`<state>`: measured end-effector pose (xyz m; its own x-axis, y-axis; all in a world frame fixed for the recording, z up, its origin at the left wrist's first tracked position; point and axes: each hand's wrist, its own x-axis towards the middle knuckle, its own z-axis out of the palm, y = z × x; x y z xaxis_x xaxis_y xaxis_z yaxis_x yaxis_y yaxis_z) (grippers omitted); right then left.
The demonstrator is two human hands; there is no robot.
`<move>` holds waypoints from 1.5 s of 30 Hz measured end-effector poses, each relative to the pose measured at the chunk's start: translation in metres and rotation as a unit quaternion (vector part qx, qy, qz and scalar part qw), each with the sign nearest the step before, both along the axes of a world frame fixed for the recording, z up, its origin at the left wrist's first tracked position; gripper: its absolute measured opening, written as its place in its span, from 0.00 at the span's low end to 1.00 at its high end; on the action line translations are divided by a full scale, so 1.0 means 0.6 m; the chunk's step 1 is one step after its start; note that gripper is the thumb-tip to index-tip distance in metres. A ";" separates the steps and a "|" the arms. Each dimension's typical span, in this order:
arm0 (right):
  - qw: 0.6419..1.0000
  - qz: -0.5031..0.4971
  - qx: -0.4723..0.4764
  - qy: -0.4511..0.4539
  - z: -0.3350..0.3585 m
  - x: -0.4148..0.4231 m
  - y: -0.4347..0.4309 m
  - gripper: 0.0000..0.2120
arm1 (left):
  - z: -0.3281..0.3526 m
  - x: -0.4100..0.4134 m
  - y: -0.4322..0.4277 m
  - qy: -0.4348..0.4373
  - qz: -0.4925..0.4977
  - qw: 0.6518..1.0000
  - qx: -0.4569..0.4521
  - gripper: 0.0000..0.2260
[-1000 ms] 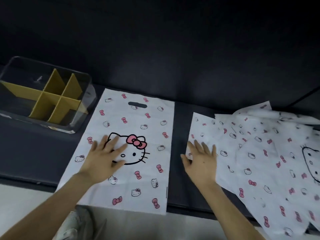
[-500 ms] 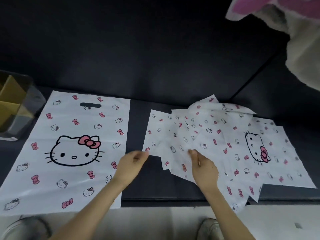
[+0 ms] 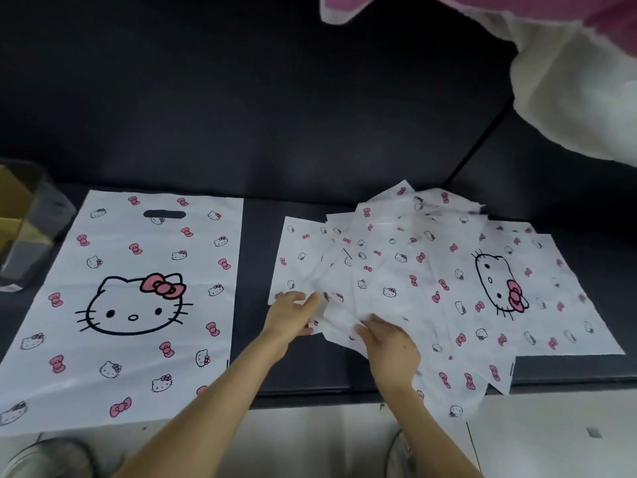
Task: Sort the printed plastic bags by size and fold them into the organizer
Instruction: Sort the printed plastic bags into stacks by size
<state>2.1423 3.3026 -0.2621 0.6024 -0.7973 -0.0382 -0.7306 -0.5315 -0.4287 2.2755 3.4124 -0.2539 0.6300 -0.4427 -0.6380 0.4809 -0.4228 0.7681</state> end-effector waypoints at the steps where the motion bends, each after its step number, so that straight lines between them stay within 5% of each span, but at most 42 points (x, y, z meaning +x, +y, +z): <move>1: 0.997 -0.024 0.063 -0.023 0.005 0.000 0.002 0.11 | 0.005 -0.001 -0.008 0.031 0.000 0.999 -0.012 0.19; 5: 0.968 -0.020 0.233 -0.096 0.009 0.014 0.007 0.09 | 0.017 -0.008 -0.026 0.070 -0.051 0.996 -0.034 0.15; 7: 0.969 0.009 0.235 -0.081 0.005 0.017 0.004 0.11 | 0.014 -0.013 -0.028 0.016 -0.059 0.998 -0.029 0.01; 12: 0.992 -0.012 0.110 -0.065 0.000 -0.006 -0.038 0.16 | 0.012 0.022 0.007 -0.087 0.038 0.995 0.016 0.11; 15: 0.978 0.029 0.185 -0.096 -0.009 -0.015 -0.058 0.10 | 0.022 0.084 0.074 -0.177 0.107 0.975 0.081 0.09; 19: 0.984 0.149 0.061 0.070 -0.050 -0.009 -0.073 0.23 | 0.046 0.138 0.163 -0.249 0.161 0.945 0.142 0.13; 21: 0.980 0.138 0.013 0.146 -0.048 0.001 -0.089 0.19 | 0.053 0.155 0.203 -0.282 0.187 0.927 0.158 0.13; 24: 0.981 0.087 -0.058 0.163 -0.022 0.025 -0.075 0.21 | 0.065 0.171 0.235 -0.333 0.216 0.899 0.183 0.12; 26: 0.974 0.157 -0.128 0.102 -0.008 0.058 -0.020 0.26 | 0.077 0.172 0.239 -0.338 0.213 0.902 0.165 0.07; 28: 0.943 0.297 -0.126 0.086 -0.011 0.084 0.045 0.31 | 0.085 0.170 0.243 -0.355 0.197 0.901 0.151 0.05; 31: 0.897 0.351 -0.032 0.265 -0.018 0.092 0.067 0.46 | 0.094 0.185 0.276 -0.412 0.207 0.866 0.196 0.09; 35: 0.921 0.215 -0.077 0.315 -0.024 0.061 0.007 0.26 | 0.115 0.194 0.332 -0.498 0.188 0.812 0.237 0.11; 37: 0.950 0.154 -0.127 0.238 -0.005 0.066 -0.001 0.25 | 0.130 0.182 0.342 -0.525 0.181 0.804 0.213 0.09; 40: 0.970 0.175 -0.166 -0.026 0.053 0.125 0.026 0.15 | 0.168 0.158 0.347 -0.598 0.075 0.787 0.133 0.07; 43: 0.916 0.367 -0.093 -0.135 0.159 0.200 0.091 0.43 | 0.218 0.127 0.351 -0.667 -0.139 0.731 0.040 0.09; 45: 0.876 0.473 0.020 -0.092 0.232 0.244 0.138 0.47 | 0.255 0.113 0.357 -0.665 -0.249 0.704 -0.009 0.11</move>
<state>2.2887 3.3854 -0.1231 0.9918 0.0613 0.1120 0.1115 -0.8435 -0.5254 2.3432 3.6264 -0.1009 0.4286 -0.8210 0.3772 -0.8729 -0.2685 0.4074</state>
